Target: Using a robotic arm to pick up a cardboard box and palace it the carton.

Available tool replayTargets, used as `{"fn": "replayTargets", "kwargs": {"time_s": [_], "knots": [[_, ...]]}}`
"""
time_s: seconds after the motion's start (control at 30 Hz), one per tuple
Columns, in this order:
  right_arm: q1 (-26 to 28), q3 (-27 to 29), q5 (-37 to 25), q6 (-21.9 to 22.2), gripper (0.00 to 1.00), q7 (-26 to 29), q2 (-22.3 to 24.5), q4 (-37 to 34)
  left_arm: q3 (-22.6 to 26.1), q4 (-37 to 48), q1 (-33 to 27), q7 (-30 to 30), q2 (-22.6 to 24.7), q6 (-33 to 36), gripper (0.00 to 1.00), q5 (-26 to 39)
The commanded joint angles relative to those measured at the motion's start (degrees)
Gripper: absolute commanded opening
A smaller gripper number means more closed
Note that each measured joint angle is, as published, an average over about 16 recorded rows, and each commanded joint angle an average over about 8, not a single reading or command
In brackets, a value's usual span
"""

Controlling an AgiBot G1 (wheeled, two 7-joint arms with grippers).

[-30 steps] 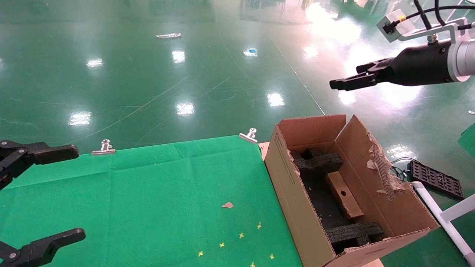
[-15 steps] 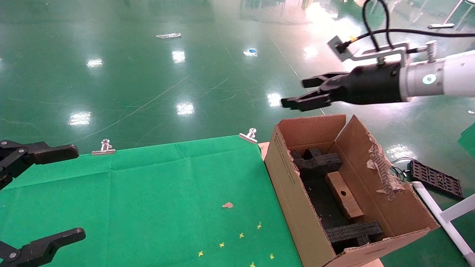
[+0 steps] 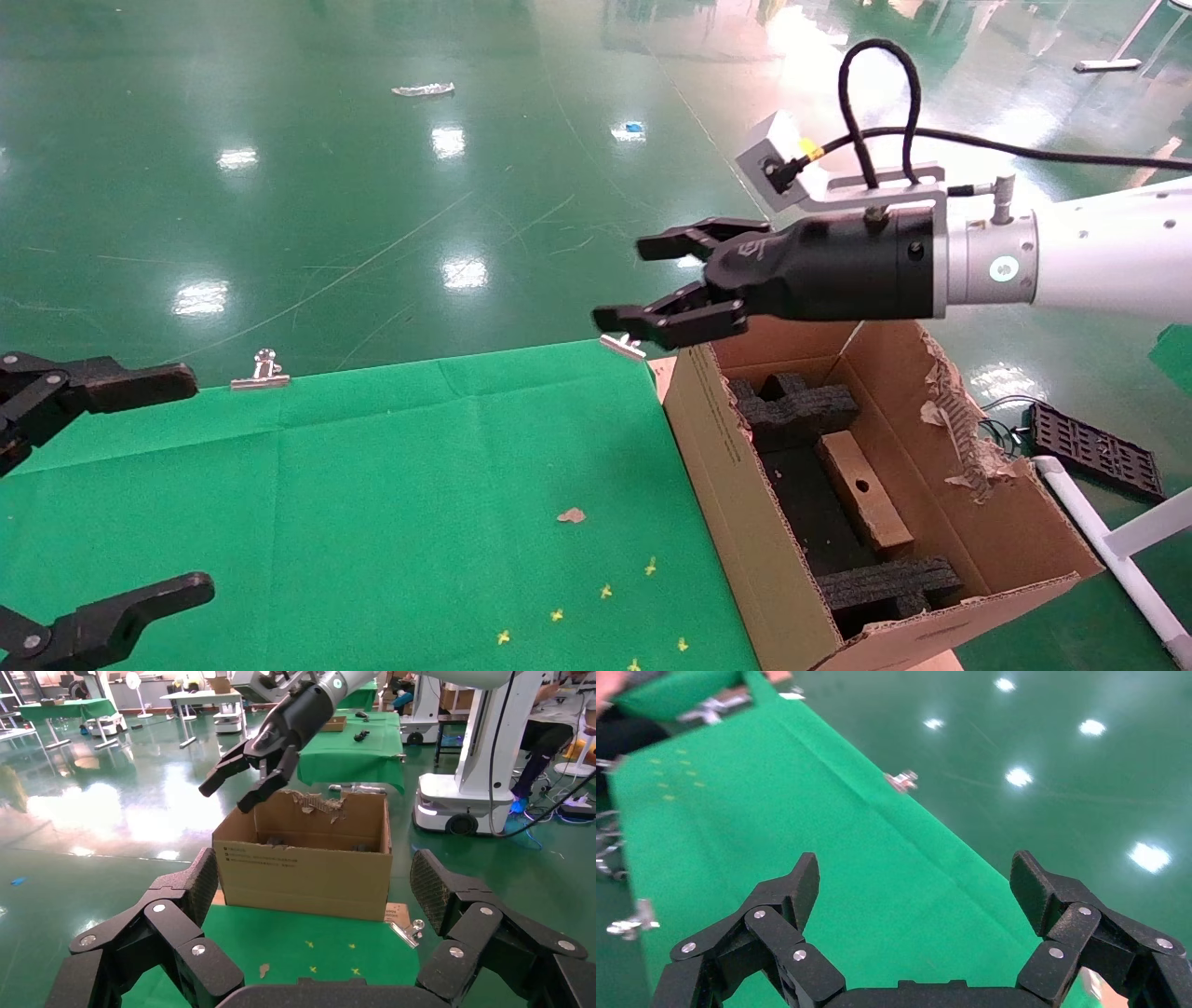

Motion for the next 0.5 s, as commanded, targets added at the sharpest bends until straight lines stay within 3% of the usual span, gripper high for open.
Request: {"fn": "replayTargets", "kwargs": {"time_s": [0.03, 0.5], "knots": [[-2.01, 2.08, 0.76, -0.55, 1.00, -0.53, 0.02, 1.68, 0.01, 0.00, 0.00, 0.00, 0.00, 0.00, 1.00, 0.00], [-16.28, 16.81, 6.14, -4.41, 1.00, -4.28, 0.16, 13.58, 0.05, 0.00, -0.01, 0.02, -0.02, -0.02, 1.00, -0.03]]}}
